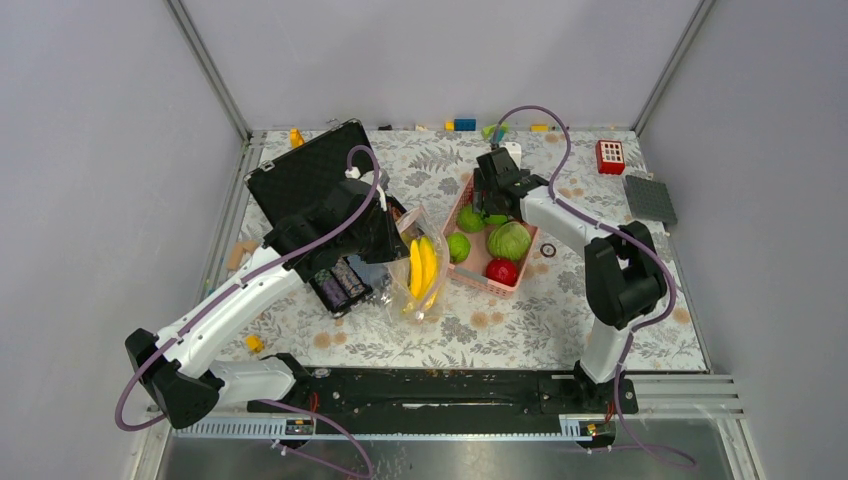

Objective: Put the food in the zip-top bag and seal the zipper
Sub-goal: Pick up the fake fruit from the bin.

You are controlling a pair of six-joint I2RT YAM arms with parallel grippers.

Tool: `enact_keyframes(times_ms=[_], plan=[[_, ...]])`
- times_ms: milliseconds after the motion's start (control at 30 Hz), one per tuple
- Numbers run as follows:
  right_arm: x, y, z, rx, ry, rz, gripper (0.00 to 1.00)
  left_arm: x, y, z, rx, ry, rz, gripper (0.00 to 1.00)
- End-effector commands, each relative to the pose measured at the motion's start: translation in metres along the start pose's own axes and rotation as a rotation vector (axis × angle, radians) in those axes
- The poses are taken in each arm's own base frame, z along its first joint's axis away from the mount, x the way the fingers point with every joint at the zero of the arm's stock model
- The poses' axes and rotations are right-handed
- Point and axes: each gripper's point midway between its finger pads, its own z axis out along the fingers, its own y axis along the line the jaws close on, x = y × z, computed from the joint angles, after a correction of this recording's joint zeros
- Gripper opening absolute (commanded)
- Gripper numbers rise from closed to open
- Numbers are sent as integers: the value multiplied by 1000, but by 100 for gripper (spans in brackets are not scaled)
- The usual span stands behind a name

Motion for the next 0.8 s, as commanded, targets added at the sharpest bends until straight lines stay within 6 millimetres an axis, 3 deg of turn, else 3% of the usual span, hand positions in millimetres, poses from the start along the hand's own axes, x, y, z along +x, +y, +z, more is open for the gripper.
enact_keyframes(times_ms=[0,67,167,267,400,467,500,567,767], plan=[[-26,1,-15,-24,-94,45,52,-10,-4,-1,15,-55,-3,0],[-30,-2,-25,-32,-115,53,45,-10,-4,-1,13,-57,-4,0],[-37,-2,-47,-89,-150,70,43,-10,-5,1,17,-49,-4,0],[-47,15,-80,-263,-223,40,41,-11,-5,2,17,-52,-2,0],[-48,52,-147,-640,-335,-13,40,-12,-8,1,26,-51,5,0],[-38,74,-193,-890,-376,-82,39,-14,-9,0,28,-58,5,0],[-35,81,-222,-1009,-414,-122,40,-14,-9,0,26,-61,8,0],[-26,89,-260,-1183,-460,-163,40,-16,-9,0,24,-66,11,0],[-6,102,-320,-1439,-522,-229,37,-18,-11,4,20,-59,11,0]])
